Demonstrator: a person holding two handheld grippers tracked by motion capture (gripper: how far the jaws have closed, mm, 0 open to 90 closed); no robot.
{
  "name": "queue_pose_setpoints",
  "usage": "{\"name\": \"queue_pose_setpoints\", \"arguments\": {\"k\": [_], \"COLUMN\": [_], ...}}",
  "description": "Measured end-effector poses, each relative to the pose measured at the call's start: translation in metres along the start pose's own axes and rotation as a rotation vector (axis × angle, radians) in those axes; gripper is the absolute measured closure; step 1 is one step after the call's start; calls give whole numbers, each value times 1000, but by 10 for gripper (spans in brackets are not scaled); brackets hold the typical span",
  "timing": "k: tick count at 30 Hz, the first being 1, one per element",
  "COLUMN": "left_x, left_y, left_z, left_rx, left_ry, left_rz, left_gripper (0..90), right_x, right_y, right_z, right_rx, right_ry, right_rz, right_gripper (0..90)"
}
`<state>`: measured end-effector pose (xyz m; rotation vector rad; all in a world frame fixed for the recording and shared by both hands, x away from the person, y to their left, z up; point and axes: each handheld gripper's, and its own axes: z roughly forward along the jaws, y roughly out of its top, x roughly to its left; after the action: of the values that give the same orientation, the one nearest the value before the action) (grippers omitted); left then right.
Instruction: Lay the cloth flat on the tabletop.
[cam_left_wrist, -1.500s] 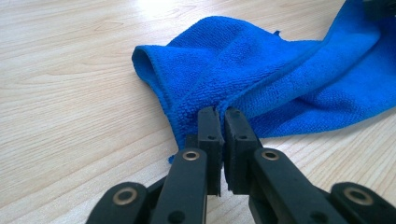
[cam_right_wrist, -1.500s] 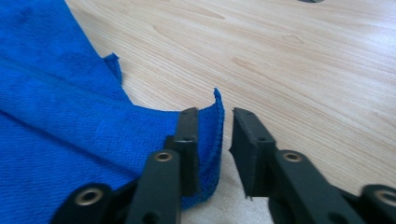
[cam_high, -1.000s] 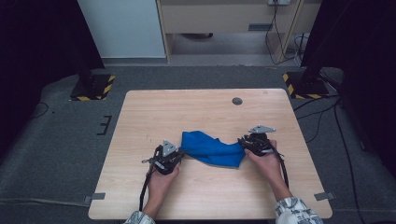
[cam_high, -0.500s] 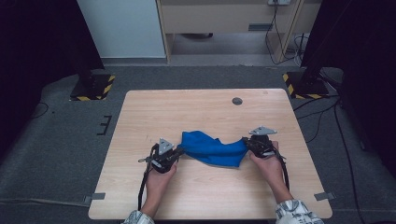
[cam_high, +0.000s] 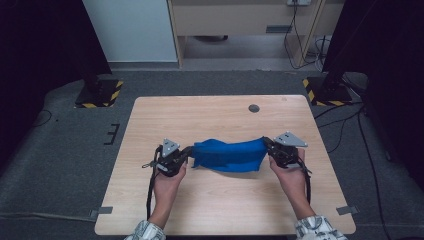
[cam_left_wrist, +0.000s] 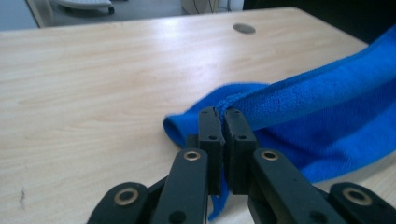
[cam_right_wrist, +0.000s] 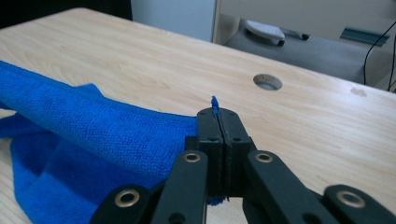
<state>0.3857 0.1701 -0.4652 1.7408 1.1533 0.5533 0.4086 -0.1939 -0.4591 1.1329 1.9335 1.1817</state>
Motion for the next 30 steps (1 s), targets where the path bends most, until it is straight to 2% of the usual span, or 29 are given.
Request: {"name": "queue_pose_setpoints", "arguments": {"k": [3,6,14,18,22,30], "left_x": [-1,-4,-9,-10,-11,-11], "left_y": [9,19,42,49,53,61], "left_z": [-3,-8,-19,-24,-29,-34], "left_rx": [-18,-36,-79,-94,-110,-128], "left_ry": [7,18,21,25,27,27], "left_rz": [2,22,39,40,42,36], "left_gripper": [866,866,867,868,868,868], "right_x": [-1,-2,-4,-5,-3,-3], "right_y": [5,11,28,38,48,55], "right_z": [-7,-16,-32,-39,-46,-52], "right_rx": [-25,-49,-105,-142,-171,-190], "right_ry": [3,12,8,19,19,19], "right_rz": [17,32,37,56,37,31], "right_gripper": [889,889,888,888,889,889]}}
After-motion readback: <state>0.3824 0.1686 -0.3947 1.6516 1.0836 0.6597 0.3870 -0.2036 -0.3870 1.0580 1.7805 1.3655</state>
